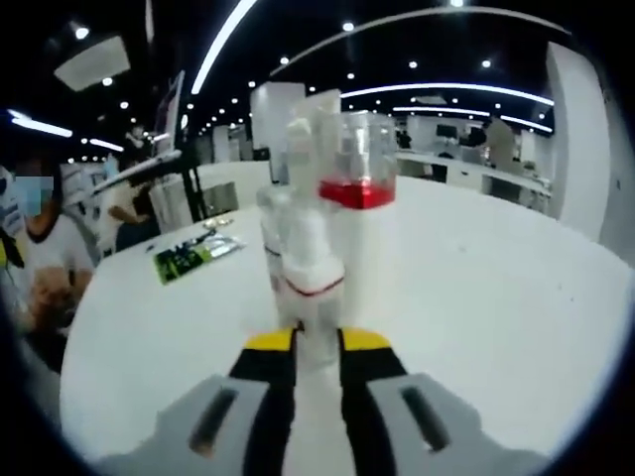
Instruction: Arrange the skincare products in the storage area until every visible bottle or jar stands upright without overlapping.
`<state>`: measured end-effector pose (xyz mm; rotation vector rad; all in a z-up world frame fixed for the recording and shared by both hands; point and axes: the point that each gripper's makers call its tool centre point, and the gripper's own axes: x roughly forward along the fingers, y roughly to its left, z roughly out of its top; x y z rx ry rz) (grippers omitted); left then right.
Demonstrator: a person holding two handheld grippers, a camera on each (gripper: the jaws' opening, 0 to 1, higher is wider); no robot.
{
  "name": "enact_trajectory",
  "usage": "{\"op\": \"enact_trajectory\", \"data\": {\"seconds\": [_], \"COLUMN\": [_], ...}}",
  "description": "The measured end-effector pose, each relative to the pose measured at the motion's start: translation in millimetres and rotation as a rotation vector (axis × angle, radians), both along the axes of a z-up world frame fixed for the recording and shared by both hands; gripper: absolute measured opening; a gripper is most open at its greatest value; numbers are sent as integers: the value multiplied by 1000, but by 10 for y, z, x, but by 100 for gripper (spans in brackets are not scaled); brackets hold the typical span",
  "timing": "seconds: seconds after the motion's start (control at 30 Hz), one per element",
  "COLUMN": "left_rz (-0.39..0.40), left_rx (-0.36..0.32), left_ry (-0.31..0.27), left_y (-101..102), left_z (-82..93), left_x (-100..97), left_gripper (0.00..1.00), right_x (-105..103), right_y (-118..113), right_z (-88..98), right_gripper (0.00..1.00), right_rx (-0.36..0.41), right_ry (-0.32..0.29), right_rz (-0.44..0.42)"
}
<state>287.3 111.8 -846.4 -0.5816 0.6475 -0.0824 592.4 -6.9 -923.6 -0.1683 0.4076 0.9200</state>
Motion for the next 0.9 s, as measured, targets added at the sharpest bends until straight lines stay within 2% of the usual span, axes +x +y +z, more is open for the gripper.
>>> {"op": "enact_trajectory", "data": {"seconds": [0.13, 0.4, 0.9], "left_rz": [2, 23, 93], "left_rx": [-2, -16, -49], "left_ry": [-2, -14, -45], "left_y": [11, 38, 95], "left_z": [-9, -7, -6], "left_x": [-8, -22, -81], "left_gripper": [27, 27, 27], "right_x": [-3, -31, -355], "right_y": [15, 14, -114], "right_z": [6, 13, 9], "right_gripper": [14, 23, 31], "right_rx": [-22, -9, 31], "right_ry": [-13, 26, 129], "right_rz": [13, -2, -51]}}
